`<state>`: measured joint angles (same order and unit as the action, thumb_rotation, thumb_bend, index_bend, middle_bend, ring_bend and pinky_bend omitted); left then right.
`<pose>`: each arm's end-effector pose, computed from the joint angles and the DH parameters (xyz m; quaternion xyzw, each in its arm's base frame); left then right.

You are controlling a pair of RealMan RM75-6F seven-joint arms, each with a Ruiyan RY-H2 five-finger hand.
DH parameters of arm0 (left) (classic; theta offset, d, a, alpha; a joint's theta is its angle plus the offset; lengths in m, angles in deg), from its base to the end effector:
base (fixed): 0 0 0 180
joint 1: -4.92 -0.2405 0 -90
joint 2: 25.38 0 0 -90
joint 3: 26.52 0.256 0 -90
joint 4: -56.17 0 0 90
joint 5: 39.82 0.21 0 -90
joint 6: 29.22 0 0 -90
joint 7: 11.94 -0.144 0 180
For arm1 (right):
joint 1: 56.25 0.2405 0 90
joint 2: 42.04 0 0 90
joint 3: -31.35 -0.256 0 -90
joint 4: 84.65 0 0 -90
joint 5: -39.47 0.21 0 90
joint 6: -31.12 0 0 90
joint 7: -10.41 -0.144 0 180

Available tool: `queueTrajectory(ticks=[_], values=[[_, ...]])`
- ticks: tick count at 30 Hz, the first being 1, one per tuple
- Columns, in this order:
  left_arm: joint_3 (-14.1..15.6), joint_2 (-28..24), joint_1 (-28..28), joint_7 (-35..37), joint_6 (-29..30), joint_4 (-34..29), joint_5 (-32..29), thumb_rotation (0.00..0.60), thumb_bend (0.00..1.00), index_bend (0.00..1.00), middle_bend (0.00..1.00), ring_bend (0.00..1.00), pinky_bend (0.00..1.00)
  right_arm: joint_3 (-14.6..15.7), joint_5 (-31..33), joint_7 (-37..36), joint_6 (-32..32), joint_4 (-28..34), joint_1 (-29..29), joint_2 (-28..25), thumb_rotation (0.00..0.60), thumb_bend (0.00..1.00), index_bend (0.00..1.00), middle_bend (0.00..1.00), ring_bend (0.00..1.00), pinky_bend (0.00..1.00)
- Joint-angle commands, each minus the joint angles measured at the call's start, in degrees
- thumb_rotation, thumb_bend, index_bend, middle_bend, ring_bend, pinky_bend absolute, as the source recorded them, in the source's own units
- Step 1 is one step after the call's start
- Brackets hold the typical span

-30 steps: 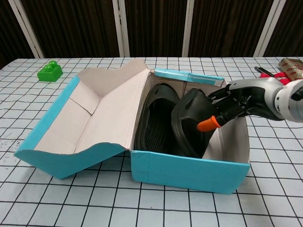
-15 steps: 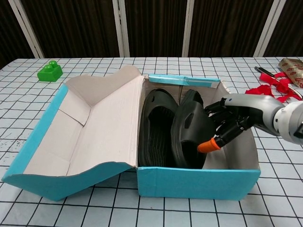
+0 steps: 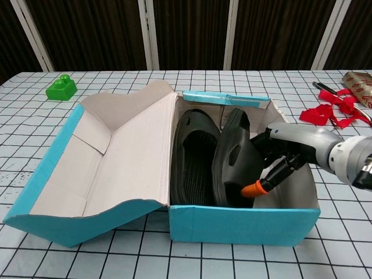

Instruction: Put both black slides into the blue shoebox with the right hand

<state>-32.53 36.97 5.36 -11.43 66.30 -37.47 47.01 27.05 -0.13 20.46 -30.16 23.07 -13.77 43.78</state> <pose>-0.3051 0.1652 0.1976 -0.5365 -0.3334 -0.4386 0.6392 -0.1403 -0.2674 -0.0282 0.6072 -0.6497 0.3383 0.3078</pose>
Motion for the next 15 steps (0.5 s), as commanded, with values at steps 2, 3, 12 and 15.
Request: queueTrajectory(ticks=[2,3,12,15], values=[[0.0,-0.03,-0.03,0.05,0.06,-0.02,0.04,0.6,0.16,0.08,0.0,0.0,0.0,0.28,-0.72,1.01,-0.2,-0.32,-0.54,0.55,0.6,0.66,0.64,0.48,0.3,0.22],[0.01,-0.03,-0.04,0.05,0.1,-0.02,0.07,0.6,0.16,0.08,0.0,0.0,0.0,0.29,-0.94,1.25,-0.24,-0.32,-0.67,0.65,0.6,0.66,0.64,0.48,0.3,0.22],[0.03,-0.18,-0.12,0.3,0.17,-0.1,0.08,0.6,0.16,0.08,0.0,0.0,0.0,-0.85,-2.18,1.94,0.39,1.08,-1.28,-0.21,0.6,0.66,0.58,0.47,0.3,0.22],[0.05,-0.2,-0.13,0.33,0.18,-0.08,0.13,0.6,0.16,0.08,0.0,0.0,0.0,-1.24,-1.63,2.66,0.72,1.87,-1.16,-0.8,0.6,0.64,0.44,0.41,0.28,0.21]])
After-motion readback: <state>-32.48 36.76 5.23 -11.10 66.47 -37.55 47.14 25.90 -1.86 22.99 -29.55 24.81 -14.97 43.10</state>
